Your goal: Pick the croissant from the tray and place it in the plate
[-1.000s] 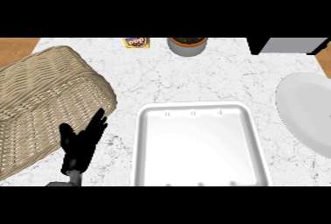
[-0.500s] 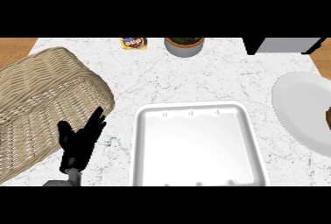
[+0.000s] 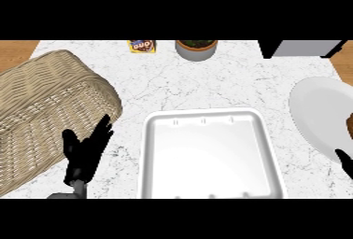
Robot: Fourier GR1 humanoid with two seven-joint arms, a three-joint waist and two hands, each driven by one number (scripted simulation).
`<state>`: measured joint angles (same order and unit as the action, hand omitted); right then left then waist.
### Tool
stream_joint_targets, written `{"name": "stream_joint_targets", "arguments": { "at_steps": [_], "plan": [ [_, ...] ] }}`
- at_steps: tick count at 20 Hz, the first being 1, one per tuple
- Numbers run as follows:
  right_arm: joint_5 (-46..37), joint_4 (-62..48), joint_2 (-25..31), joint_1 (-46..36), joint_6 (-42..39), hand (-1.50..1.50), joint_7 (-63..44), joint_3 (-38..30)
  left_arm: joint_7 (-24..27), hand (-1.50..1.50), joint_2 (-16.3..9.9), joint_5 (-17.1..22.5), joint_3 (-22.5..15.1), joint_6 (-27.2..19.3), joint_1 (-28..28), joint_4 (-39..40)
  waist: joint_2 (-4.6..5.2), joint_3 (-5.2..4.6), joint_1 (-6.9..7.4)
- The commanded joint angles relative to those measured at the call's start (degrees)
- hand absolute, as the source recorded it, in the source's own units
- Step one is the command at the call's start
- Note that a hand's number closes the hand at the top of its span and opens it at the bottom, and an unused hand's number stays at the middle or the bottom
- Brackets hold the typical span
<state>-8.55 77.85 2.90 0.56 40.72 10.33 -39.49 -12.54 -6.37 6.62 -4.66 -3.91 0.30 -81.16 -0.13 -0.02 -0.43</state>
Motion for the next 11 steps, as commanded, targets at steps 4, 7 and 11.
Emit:
{"name": "stream_joint_targets", "arguments": {
  "at_steps": [4,7,11],
  "plan": [
    [-0.9,9.1,-2.8,12.4,6.8,-1.50,-4.4,14.8,-3.1,0.00,0.4,-0.2,-0.1,-0.1,1.4,-4.4,0.06,0.01,0.34],
    [1.9,7.9,-2.9,15.3,13.2,-1.50,-1.5,21.1,-0.1,0.00,0.2,0.3,2.6,1.4,-3.7,2.8,0.12,0.01,0.11],
    [0.2,14.9,-2.9,20.5,14.7,-1.50,-7.1,24.5,-2.3,0.00,-0.3,0.4,2.1,2.7,0.9,-2.6,0.09,0.01,0.29]
  ]
}}
